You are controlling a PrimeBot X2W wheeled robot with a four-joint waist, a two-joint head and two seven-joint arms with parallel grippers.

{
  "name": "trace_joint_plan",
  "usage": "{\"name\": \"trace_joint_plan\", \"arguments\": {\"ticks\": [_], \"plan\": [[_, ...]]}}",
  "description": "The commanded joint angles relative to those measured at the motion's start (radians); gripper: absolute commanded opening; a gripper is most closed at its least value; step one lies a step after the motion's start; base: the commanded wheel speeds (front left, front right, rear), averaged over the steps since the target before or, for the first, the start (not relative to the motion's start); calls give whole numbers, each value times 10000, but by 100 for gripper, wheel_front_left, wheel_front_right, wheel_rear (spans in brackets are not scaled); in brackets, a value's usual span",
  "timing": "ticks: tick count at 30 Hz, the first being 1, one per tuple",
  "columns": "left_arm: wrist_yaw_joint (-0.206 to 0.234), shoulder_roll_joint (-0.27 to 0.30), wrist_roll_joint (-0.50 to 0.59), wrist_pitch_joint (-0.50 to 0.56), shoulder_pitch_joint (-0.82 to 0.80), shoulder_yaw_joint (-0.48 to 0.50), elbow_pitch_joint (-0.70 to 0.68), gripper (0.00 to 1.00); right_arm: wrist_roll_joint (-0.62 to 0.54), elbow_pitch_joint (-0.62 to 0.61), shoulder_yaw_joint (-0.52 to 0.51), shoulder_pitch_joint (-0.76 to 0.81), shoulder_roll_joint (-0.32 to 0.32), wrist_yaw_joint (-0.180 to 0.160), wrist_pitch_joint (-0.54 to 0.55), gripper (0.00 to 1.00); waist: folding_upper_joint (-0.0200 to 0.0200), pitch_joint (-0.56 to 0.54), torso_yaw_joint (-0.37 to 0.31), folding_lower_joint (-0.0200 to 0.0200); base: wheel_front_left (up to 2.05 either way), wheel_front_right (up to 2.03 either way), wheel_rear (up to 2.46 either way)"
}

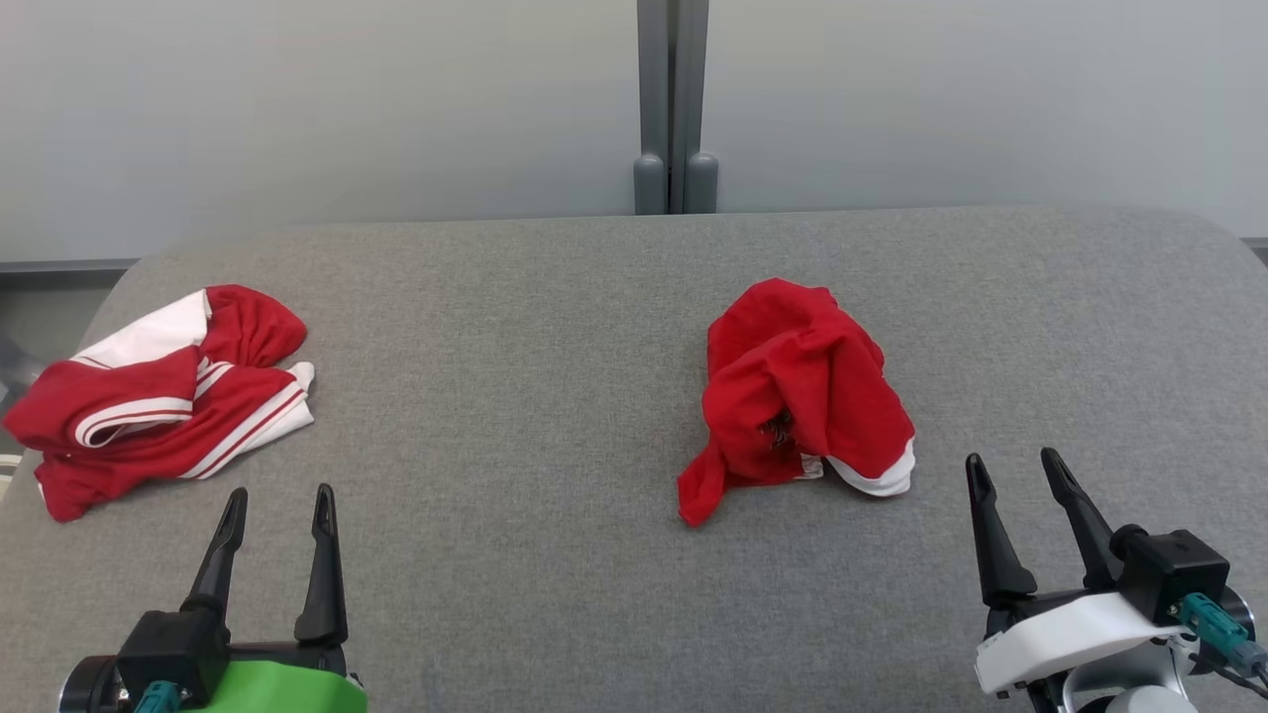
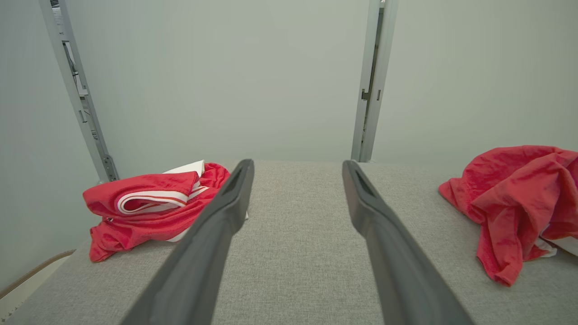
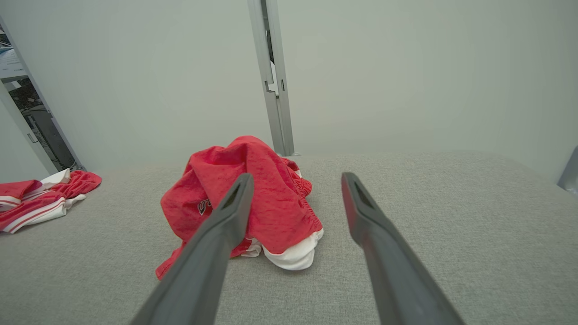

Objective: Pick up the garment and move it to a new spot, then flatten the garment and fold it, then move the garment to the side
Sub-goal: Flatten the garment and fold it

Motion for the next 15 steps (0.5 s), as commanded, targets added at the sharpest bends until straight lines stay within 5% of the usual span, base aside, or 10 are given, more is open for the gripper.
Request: {"name": "trace_joint_plan", "arguments": {"ticks": [1,15], "plan": [[-63,-1,70,-5,14,44,5,100,-43,5,-25,-67,-1,-9,44,100,0,3,-9,0,0,0,0],[-186,-98,240,-5,-97,169,86,100,10,51,-21,-66,-55,-9,18,100,0,46,-89,0,0,0,0]]}}
